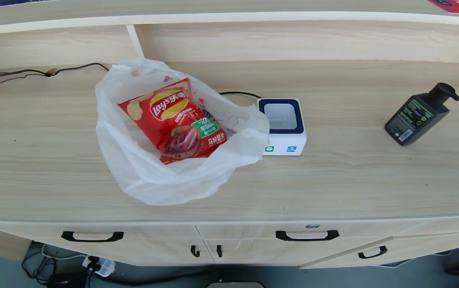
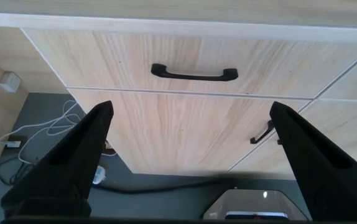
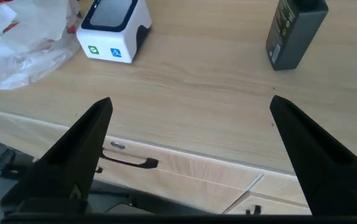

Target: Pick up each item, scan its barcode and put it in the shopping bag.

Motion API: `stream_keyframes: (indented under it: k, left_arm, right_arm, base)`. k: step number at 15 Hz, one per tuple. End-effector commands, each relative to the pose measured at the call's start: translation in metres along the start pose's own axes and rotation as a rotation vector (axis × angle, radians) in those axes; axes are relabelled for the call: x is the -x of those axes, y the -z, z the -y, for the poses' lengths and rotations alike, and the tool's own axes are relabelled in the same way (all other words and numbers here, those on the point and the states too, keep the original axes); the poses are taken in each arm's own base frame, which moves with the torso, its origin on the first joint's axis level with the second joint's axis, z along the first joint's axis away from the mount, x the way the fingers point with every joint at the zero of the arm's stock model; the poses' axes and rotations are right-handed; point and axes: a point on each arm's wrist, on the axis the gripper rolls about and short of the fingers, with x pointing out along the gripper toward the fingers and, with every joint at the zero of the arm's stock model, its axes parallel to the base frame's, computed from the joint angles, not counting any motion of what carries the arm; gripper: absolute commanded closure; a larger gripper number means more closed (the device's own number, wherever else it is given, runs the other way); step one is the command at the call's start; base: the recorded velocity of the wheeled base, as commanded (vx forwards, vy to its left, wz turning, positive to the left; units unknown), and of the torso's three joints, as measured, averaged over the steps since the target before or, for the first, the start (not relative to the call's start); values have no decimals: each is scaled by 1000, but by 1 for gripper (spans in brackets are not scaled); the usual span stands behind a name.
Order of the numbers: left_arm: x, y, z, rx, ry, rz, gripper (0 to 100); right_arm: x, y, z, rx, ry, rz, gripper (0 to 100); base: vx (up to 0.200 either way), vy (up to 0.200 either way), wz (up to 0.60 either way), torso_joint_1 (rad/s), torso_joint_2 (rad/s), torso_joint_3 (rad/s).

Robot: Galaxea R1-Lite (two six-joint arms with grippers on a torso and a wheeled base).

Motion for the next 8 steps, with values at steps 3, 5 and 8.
stream_keyframes:
  k: [3,5,8]
  left_arm:
    - [0,0,0,1,-1,3,0]
    - [0,0,0,1,0,1,0]
    - [0,0,0,1,2,1,0]
  right_arm:
    - [3,24,-1,75,-7,-63,0]
    - [-30,24,-3,20,-10,-98,0]
    - [-119,8,-5,12,22,115,0]
  base:
    - [0,-200,0,1,-1,1]
    - [0,0,0,0,0,0]
    - [0,0,0,0,0,0]
